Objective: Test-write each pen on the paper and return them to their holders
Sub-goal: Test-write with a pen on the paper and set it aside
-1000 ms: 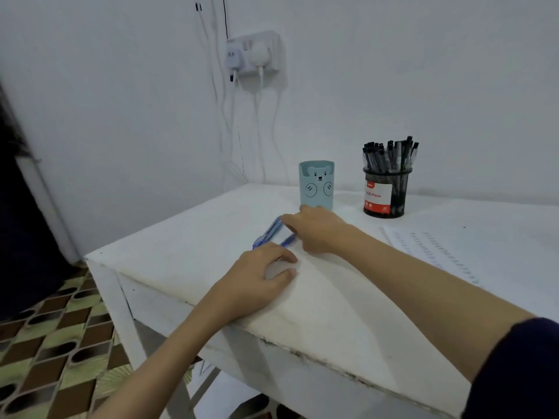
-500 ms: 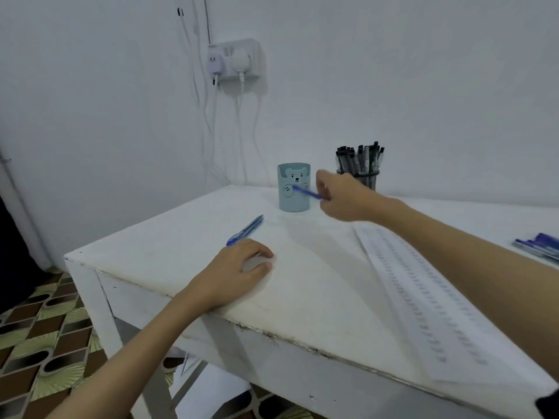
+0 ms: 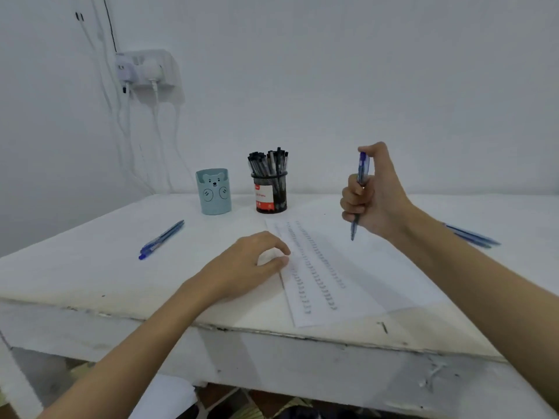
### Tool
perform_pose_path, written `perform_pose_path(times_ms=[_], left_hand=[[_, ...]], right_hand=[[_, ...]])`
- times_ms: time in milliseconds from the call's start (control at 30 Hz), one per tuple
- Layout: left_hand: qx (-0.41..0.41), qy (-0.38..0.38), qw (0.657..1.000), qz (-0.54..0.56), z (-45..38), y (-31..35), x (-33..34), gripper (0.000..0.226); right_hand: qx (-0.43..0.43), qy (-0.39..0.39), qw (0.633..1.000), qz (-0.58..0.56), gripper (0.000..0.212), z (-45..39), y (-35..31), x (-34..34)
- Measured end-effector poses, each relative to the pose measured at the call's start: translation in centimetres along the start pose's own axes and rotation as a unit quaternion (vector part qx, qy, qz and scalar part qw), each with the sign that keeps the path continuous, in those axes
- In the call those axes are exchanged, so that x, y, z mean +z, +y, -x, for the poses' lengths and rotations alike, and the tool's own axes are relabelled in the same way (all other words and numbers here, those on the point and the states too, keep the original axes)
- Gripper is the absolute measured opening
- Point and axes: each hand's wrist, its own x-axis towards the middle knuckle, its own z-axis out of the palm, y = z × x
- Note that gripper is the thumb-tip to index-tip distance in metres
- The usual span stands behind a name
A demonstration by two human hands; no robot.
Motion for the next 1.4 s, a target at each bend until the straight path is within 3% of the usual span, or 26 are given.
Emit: perform_pose_path(times_ms=[133,233,367,567,733,800,900,967,1067,1200,1400], left_hand=[[-0.001,-0.08,0.996,0.042,-1.8,2.5,1.9,0.038],[-0.008,-0.143,0.989,0.04,-2.5,3.1,2.6,0.045],[-0.013,-0.135,0.991,0.018,-2.3,2.7,3.1,0.045],[-0.012,-0.083,0.986,-0.141,-2.3,3.5,3.0,0.05],[-0.022,-0.066,0.974,-0.214,-3.3,3.4,3.3,0.049],[-0.014,-0.064,0.975,-0.212,-3.7,3.0,3.1,0.042],[0.004,-0.062,0.982,-0.178,-4.6,2.4,3.4,0.035],[0.011,-0.049,0.989,-0.136,-5.0,2.0,4.0,0.032],[0.002,-0.03,0.996,-0.078,-5.5,1.3,4.9,0.03],[0.004,-0.018,0.998,-0.058,-5.4,1.1,5.0,0.049],[-0.002,-0.015,0.999,-0.048,-5.4,1.1,5.1,0.042]], right_hand=[[0.006,0.023,0.994,-0.102,0.062,1.5,0.1,-2.1],[-0.001,0.03,0.993,-0.113,0.075,2.1,0.0,-3.3],[-0.007,0.019,0.993,-0.117,0.082,2.7,0.1,-4.3],[-0.015,0.021,0.993,-0.114,0.042,1.2,1.0,-4.7],[0.058,-0.022,0.997,0.044,0.074,0.4,2.3,-4.8],[0.05,-0.02,0.991,0.12,0.067,0.1,2.7,-4.7],[-0.018,0.008,0.979,0.204,0.029,-0.3,3.6,-4.3],[-0.054,0.037,0.974,0.215,0.033,-0.4,4.3,-3.9],[-0.035,0.006,0.972,0.234,0.044,0.0,5.6,-3.0],[-0.083,0.017,0.951,0.297,0.043,0.5,6.8,-2.6],[-0.146,0.04,0.918,0.365,0.049,0.2,7.6,-2.8]])
